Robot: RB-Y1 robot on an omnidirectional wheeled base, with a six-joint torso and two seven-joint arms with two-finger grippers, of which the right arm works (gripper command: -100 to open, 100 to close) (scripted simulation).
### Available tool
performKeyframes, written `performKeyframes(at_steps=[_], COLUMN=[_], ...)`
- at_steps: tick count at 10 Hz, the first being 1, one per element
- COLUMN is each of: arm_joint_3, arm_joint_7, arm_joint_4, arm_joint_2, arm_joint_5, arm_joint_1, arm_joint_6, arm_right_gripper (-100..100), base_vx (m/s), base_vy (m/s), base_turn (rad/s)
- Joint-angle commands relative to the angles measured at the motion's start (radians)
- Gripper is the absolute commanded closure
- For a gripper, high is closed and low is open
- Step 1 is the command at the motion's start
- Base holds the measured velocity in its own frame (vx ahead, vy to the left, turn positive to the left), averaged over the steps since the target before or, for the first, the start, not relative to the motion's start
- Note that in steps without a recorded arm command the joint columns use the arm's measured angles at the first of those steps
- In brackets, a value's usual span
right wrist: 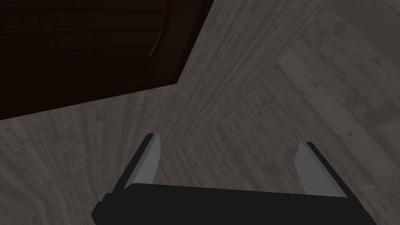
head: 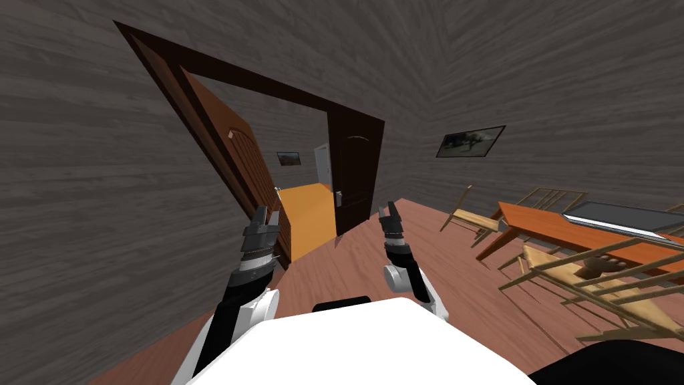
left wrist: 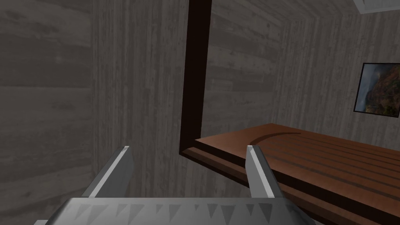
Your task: Push the door open
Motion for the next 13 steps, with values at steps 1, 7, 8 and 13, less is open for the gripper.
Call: performKeyframes(at_steps=[1,7,8,13], arm_joint_3=[0.001,0.009,0.010,0.018], arm_joint_7=[-0.006,-0.022,-0.024,-0.038], arm_joint_4=[0.043,0.192,0.218,0.351], arm_joint_2=[-0.006,-0.016,-0.017,-0.019], arm_joint_5=[0.002,0.014,0.016,0.027], arm_joint_1=[-0.017,-0.095,-0.109,-0.180], arm_joint_6=[0.000,0.031,0.036,0.064], arm_right_gripper=[-100,-100,-100,-100], base_vx=[0.119,0.096,0.088,0.089], base_vy=[-0.046,-0.047,-0.042,-0.055], base_turn=[0.055,0.070,0.075,0.074])
